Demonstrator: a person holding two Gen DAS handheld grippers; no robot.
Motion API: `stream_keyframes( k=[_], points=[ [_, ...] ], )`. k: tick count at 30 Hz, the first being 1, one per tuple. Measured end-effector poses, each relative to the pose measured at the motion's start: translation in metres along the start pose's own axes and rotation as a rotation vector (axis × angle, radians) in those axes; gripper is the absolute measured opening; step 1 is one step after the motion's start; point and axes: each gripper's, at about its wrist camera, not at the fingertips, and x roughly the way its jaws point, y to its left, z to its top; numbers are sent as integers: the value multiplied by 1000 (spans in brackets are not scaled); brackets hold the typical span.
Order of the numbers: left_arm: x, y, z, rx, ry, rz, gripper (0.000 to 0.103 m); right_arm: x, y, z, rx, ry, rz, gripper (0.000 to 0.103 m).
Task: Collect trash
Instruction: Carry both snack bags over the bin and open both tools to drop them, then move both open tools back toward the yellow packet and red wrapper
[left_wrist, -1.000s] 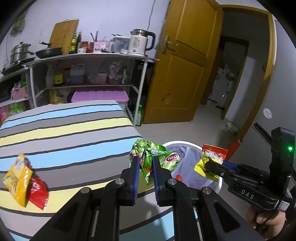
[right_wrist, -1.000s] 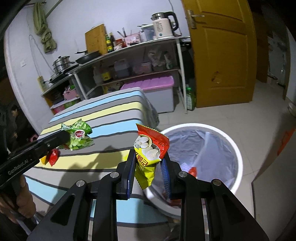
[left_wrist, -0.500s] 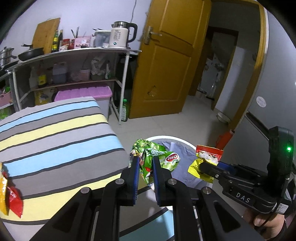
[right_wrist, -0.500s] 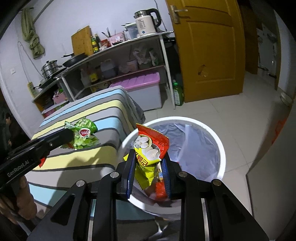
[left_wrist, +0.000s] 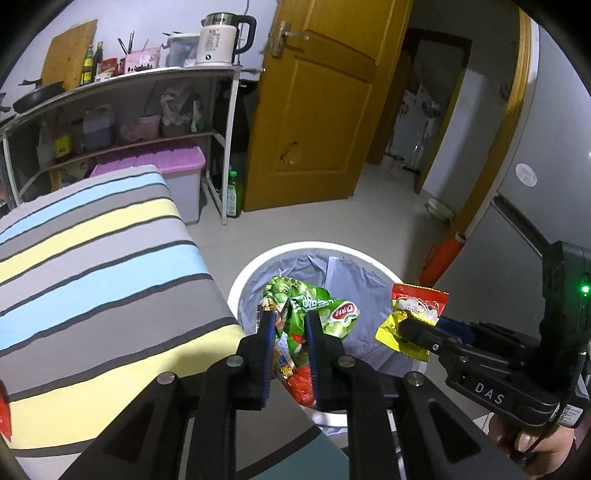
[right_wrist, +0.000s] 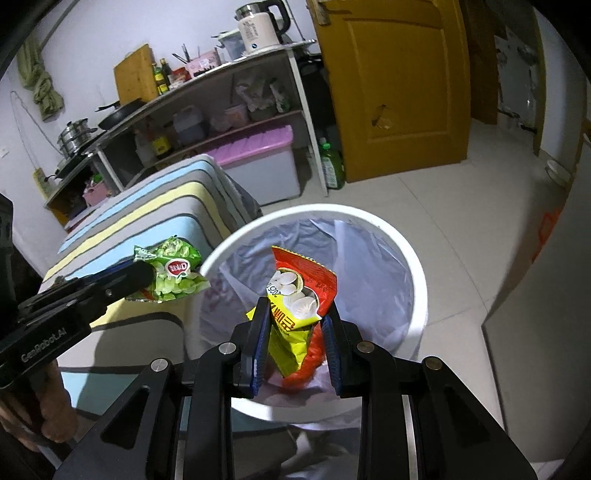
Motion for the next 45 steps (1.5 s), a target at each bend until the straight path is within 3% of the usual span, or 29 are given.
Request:
stream_keyframes(
  k=[3, 7, 16, 30, 45],
  points=[
    [7, 1, -1, -2, 15, -6, 26, 3, -5, -3, 7, 11, -9, 29],
    [13, 1, -3, 1, 31, -5, 26, 5, -9, -2, 19, 9, -10, 37],
    [1, 4, -2, -8, 0, -9, 26, -7, -5, -1, 3, -30, -10, 37],
    [-65, 23, -10, -42, -99, 29, 26, -44, 38, 1, -93, -103, 48, 37],
    [-130, 77, -40, -144, -179, 123, 26, -54, 102, -9, -204, -111, 173, 38]
  ],
)
